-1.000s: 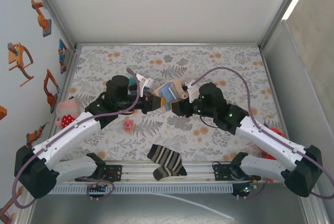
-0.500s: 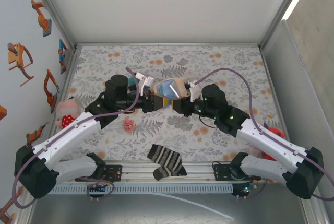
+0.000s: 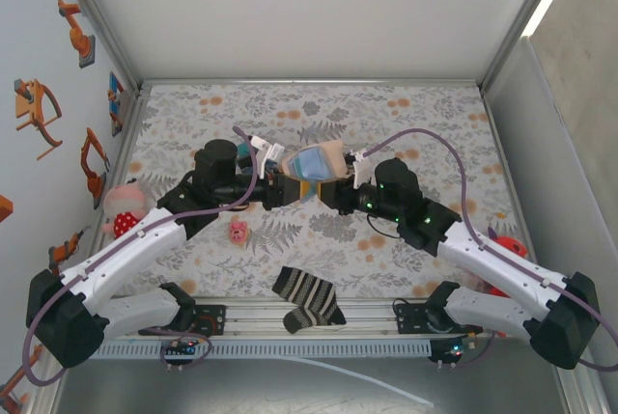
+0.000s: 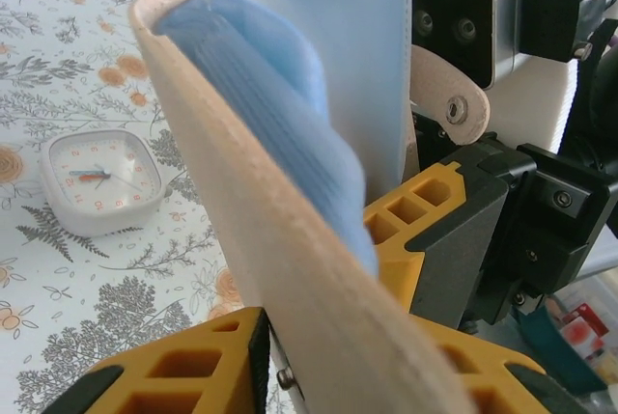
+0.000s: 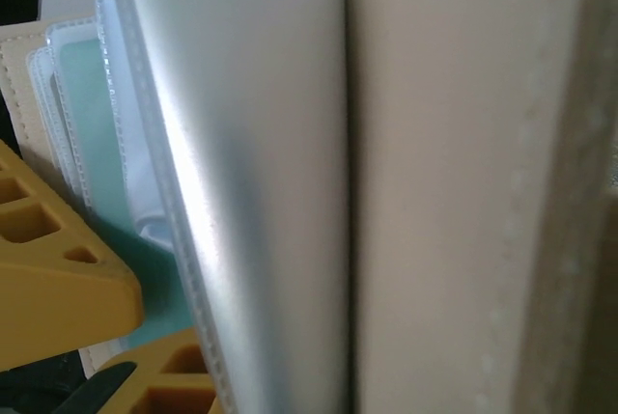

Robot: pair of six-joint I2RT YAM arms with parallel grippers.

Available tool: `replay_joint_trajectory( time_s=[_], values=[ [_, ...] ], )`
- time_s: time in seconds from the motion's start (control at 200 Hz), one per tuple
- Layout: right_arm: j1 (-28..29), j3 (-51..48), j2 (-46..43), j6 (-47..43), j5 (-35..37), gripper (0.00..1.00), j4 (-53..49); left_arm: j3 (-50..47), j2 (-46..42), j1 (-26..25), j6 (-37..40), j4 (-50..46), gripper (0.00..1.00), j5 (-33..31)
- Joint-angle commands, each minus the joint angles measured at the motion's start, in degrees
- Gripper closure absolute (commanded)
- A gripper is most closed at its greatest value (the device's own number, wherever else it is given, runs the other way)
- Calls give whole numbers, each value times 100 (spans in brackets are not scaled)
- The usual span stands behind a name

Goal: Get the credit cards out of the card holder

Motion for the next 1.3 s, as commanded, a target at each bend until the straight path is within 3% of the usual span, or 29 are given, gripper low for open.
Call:
replay_joint_trajectory(
  time_s=[0.0, 0.265, 0.486, 0.801, 0.967, 1.137, 1.292],
  values=[
    [35, -84, -103, 264, 124, 76, 516, -46, -103, -26, 104, 88, 76, 249],
    [34, -129, -181, 431, 453, 76, 481, -6, -70, -9, 167, 18, 84, 282],
    [34, -147, -481, 379, 962, 60, 48, 1, -77, 54, 155, -28, 86, 275],
    [26, -61, -1336, 457, 2458, 44, -1314, 40, -109, 154, 232, -282, 87, 267],
    [26, 143, -1598, 464, 2722, 48, -1884, 126, -103, 192, 352, -550, 88, 234],
    [58, 527, -1297, 410, 2037, 67, -2049, 165, 70, 203, 352, -697, 88, 164],
    [337, 876, -614, 394, 1732, 71, -1969, 168, 352, 191, 280, -684, 89, 186]
  ],
)
